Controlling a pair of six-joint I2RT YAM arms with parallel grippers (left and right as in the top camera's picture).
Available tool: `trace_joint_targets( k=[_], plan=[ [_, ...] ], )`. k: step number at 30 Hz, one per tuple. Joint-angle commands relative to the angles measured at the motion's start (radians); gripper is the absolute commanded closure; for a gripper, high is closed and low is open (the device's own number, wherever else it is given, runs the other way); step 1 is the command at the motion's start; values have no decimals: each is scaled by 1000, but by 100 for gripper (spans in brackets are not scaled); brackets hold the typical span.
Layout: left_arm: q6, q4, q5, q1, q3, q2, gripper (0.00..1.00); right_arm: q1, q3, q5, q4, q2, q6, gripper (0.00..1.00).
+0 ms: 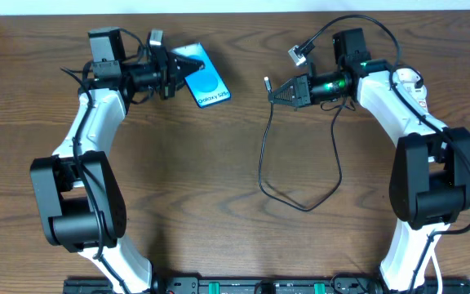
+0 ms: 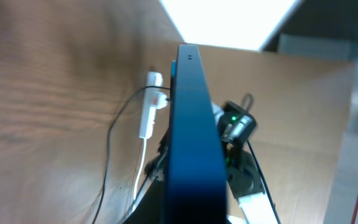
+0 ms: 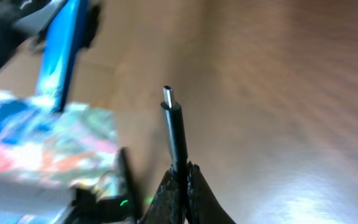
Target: Plug charger to phone and switch on socket
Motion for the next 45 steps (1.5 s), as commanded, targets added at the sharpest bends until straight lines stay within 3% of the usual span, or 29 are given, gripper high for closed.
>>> trace_joint_targets(
  k=[1, 7, 11, 18, 45],
  plan=[
    [-11, 106, 141, 4, 21, -24, 93, 19, 10, -192, -48, -8, -115, 99],
    [-154, 394, 183, 4, 21, -24, 93, 95, 9, -254, -82, -8, -116, 99],
    [-221, 483, 183, 4, 21, -24, 93, 143, 9, -261, -82, -8, -116, 99],
    [-277, 486, 175, 4, 21, -24, 93, 193, 10, -329, -14, -8, -106, 99],
    [-238, 566, 108, -10, 21, -24, 93, 202, 10, -366, 225, -8, 72, 99]
  ],
)
